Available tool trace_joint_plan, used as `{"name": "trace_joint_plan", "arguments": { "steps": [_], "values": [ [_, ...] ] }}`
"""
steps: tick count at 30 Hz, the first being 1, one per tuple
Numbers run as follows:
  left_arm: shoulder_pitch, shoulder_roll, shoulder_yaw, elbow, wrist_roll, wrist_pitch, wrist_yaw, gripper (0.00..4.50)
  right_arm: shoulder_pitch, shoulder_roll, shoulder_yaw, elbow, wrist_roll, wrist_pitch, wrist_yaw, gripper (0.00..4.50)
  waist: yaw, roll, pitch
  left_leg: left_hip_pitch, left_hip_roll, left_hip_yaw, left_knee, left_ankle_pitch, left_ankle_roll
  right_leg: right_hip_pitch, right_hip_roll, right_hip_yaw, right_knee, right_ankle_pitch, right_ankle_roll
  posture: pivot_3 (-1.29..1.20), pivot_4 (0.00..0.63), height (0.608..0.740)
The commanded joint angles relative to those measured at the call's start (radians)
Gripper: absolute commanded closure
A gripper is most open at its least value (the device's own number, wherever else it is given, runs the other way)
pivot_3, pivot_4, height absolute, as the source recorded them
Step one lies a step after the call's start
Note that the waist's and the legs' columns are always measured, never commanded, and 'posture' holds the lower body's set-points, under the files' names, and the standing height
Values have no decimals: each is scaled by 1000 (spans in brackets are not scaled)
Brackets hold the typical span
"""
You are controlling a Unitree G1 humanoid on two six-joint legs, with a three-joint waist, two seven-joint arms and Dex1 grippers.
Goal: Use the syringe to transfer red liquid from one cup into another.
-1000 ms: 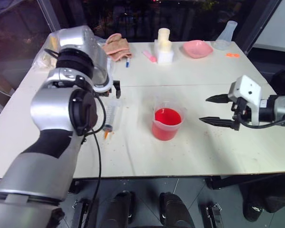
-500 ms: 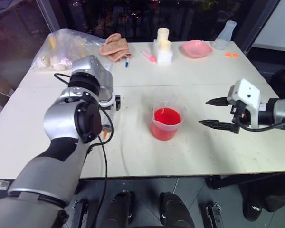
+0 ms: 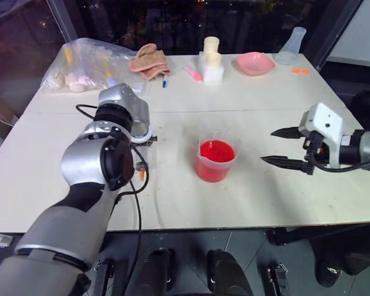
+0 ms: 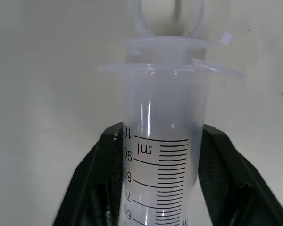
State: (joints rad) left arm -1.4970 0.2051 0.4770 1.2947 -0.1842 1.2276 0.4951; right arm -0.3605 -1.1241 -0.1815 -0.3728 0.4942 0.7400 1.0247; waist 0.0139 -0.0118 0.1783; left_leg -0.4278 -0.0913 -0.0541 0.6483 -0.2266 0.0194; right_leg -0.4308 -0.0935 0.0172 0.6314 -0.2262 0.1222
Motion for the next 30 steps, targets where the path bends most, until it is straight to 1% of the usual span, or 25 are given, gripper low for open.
{"name": "trace_joint_plan", "arguments": {
  "steps": [1,4,6,9,11,13,15,17,19,22,24,25,27,30],
  "values": [
    [10,15,56,-2,-46,-21,51,2954,-7,-23,-41,-27,2,-5,-5,797,0,0,0,0,0,0,0,0,0,0,0,0,0,0,0,0,150,740],
    [-1,35,109,-33,-88,-93,85,2957,-11,-19,-37,-26,1,-6,-11,797,0,0,0,0,0,0,0,0,0,0,0,0,0,0,0,0,150,740],
    [-29,57,126,-55,-111,-106,68,2957,-14,-16,-41,-28,7,-4,-13,797,0,0,0,0,0,0,0,0,-1,0,0,0,0,0,0,0,150,740],
    [-82,91,87,-110,-119,-157,-71,2957,-21,3,-50,-27,15,-7,-33,797,0,0,0,0,0,0,0,0,-1,0,0,0,0,0,0,0,150,740],
    [-116,111,50,-152,-125,-212,-209,2957,-27,25,-49,-19,6,-23,-59,797,0,0,0,0,0,0,0,1,-1,0,0,0,0,0,0,0,150,740],
    [-146,106,74,-224,-190,-325,-365,2957,-42,69,-54,-13,1,-41,-108,797,-1,-1,0,0,0,0,0,1,-2,0,0,0,0,0,0,0,150,740],
    [-169,91,47,-278,-209,-367,-473,2957,-57,97,-52,-15,-21,-50,-158,797,1,-1,0,0,0,0,0,3,-4,0,0,0,0,0,0,0,150,740],
    [-170,65,-14,-339,-199,-388,-559,2957,-76,124,-58,-12,-11,-39,-187,797,1,0,0,0,0,0,0,2,-4,0,-1,0,-1,0,0,0,150,740],
    [-147,31,-50,-427,-210,-434,-631,2957,-90,147,-72,-12,3,-31,-213,797,0,0,0,0,-1,0,0,3,-2,1,-1,0,-1,0,0,0,150,740],
    [-85,-46,-94,-631,-305,-439,-809,2957,-100,176,-97,-17,14,-12,-263,797,-1,0,0,0,-1,0,0,2,0,2,-1,0,-1,0,0,0,150,740],
    [-14,-80,-135,-781,-347,-462,-902,2957,-104,191,-111,-23,21,2,-294,797,-1,0,0,0,0,0,0,3,1,1,-1,1,-1,0,0,0,150,740],
    [46,-97,-181,-868,-369,-460,-974,2957,-106,200,-125,-29,30,19,-314,797,-5,0,0,0,0,0,0,3,1,1,-1,1,-1,0,0,0,150,740],
    [135,-118,-237,-982,-400,-457,-1057,2957,-108,212,-156,-43,51,46,-343,797,-9,2,-1,1,0,1,-1,3,1,1,0,3,-1,0,0,0,150,740],
    [237,-119,-314,-1079,-399,-473,-1122,2957,-122,225,-219,-53,115,111,-383,797,-9,2,-1,1,1,1,-1,2,2,0,1,3,0,0,-1,0,150,740]
  ]
}}
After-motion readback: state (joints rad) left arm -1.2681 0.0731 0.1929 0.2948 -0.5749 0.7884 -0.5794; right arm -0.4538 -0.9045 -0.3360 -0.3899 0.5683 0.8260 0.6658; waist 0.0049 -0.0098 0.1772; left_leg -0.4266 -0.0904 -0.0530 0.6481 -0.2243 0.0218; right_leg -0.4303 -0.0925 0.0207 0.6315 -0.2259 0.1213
